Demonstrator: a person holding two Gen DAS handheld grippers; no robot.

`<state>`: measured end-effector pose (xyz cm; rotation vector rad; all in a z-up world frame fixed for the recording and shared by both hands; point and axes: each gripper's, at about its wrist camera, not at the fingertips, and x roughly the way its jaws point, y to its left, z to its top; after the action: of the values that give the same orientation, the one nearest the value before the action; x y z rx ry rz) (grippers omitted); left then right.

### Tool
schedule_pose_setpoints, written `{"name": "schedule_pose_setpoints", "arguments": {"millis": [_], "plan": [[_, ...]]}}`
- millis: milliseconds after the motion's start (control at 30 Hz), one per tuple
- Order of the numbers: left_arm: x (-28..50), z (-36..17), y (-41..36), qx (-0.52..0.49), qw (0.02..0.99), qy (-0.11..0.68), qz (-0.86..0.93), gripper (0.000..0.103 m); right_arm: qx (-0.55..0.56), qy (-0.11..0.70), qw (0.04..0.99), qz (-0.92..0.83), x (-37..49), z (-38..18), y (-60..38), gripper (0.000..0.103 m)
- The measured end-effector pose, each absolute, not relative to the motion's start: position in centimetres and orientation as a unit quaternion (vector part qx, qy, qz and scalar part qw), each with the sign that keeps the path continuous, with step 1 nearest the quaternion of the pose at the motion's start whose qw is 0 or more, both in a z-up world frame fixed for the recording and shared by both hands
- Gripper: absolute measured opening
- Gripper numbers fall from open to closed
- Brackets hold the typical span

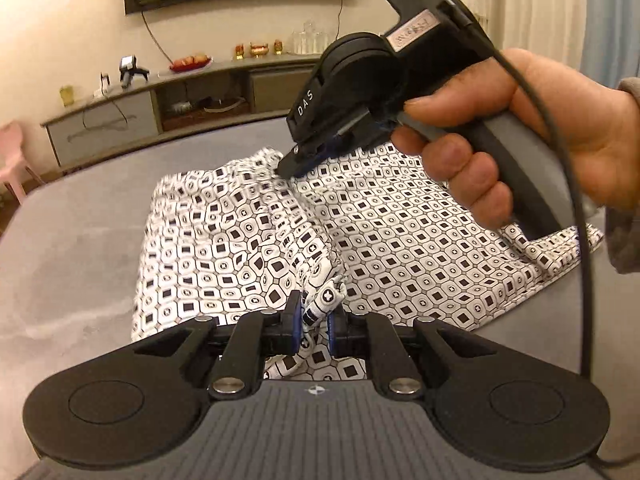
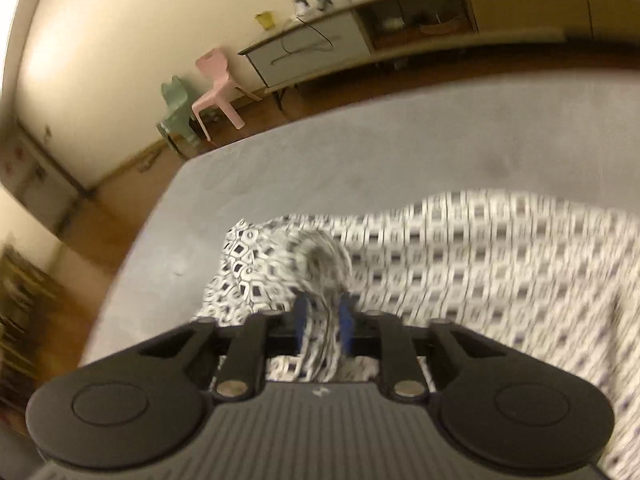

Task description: Fold clothes

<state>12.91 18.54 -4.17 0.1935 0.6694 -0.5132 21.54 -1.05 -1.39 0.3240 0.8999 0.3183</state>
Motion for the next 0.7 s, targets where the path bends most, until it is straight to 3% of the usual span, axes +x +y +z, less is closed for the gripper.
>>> {"name": "schedule_pose_setpoints", "arguments": {"millis": [100,167,200,233,300,333,367,400,467,533,567,600,633,700], "plan": [[13.5,-4.7,17.9,0.085,0.901,0.339,-0.259,0.011,0.093,0.426,0.891,0.125,22.6,-1.8,-0.4,0.006],[13.0,-3.3,19.2,0.071,0.9,0.334,-0.273,0.022,0.065,0.426,0.896,0.107,22.9,-2.3,-0.1,0.007],[12.6,-2.1,20.5,0.051,0.903,0.32,-0.284,0.039,0.069,0.422,0.898,0.106,22.9,-2.0,0.0,0.011],[12.3,-0.8,21.9,0.031,0.905,0.306,-0.294,0.064,0.079,0.412,0.901,0.111,23.2,-1.6,0.0,0.013],[11.7,0.8,25.2,-0.013,0.917,0.275,-0.288,0.089,0.088,0.398,0.903,0.137,22.4,0.2,0.5,0.015],[11.7,1.3,26.7,-0.034,0.923,0.263,-0.277,0.09,0.084,0.395,0.901,0.156,22.4,1.0,1.5,0.016],[11.6,1.8,28.3,-0.055,0.929,0.253,-0.265,0.09,0.077,0.393,0.899,0.175,22.5,1.7,2.7,0.024],[12.3,1.4,29.5,-0.079,0.931,0.264,-0.238,0.088,0.064,0.392,0.897,0.195,22.9,2.1,4.3,0.041],[14.2,-0.6,30.3,-0.094,0.928,0.309,-0.184,0.076,0.03,0.392,0.891,0.226,23.8,2.7,7.5,0.061],[15.8,-2.7,30.2,-0.086,0.922,0.349,-0.145,0.055,-0.02,0.402,0.885,0.236,25.2,2.1,11.0,0.06],[16.2,-3.5,29.6,-0.073,0.918,0.36,-0.148,0.05,-0.044,0.414,0.878,0.234,26.0,1.5,12.4,0.052],[16.6,-4.3,29.0,-0.06,0.914,0.371,-0.151,0.04,-0.066,0.429,0.87,0.233,26.7,0.9,13.7,0.021],[16.8,-4.9,28.4,-0.049,0.91,0.378,-0.16,0.033,-0.082,0.448,0.859,0.231,27.2,0.2,14.5,0.002],[16.8,-5.4,27.3,-0.018,0.909,0.381,-0.168,0.03,-0.11,0.459,0.853,0.224,27.5,-0.6,15.4,0.001]]}}
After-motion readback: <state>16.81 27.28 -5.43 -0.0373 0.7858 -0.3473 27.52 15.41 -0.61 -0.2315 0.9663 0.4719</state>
